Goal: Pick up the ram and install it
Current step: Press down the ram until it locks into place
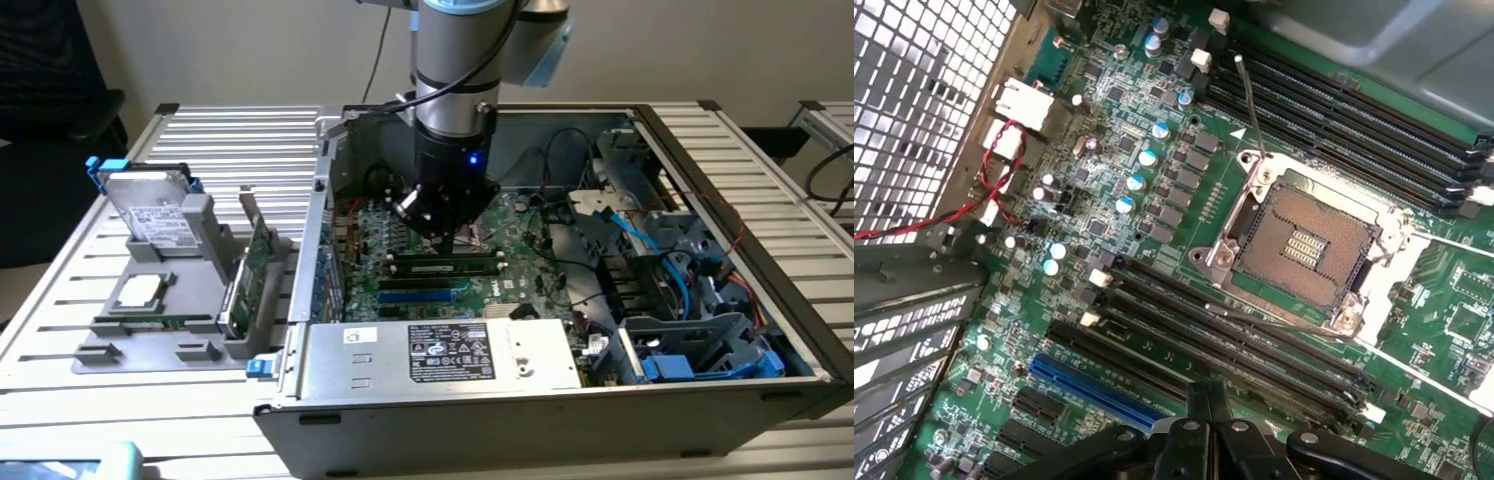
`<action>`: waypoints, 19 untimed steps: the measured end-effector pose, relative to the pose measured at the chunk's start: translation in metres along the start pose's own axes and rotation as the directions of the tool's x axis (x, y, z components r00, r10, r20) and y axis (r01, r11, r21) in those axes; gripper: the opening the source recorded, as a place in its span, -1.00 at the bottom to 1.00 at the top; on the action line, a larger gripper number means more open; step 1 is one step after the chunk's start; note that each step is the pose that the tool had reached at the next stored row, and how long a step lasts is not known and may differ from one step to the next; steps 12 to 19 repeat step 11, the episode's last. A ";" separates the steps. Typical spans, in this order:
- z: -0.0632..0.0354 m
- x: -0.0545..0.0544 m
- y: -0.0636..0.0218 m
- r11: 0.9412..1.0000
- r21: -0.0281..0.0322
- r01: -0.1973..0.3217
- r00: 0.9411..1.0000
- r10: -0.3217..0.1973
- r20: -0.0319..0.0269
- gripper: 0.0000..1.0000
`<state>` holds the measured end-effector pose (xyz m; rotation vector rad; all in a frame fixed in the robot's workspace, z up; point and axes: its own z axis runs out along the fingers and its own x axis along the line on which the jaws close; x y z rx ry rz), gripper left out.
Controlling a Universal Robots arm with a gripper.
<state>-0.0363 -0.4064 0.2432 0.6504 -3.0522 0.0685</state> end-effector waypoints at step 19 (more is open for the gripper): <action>-0.0001 0.000 0.0000 1.000 0.006 -0.027 1.000 0.027 0.001 -0.79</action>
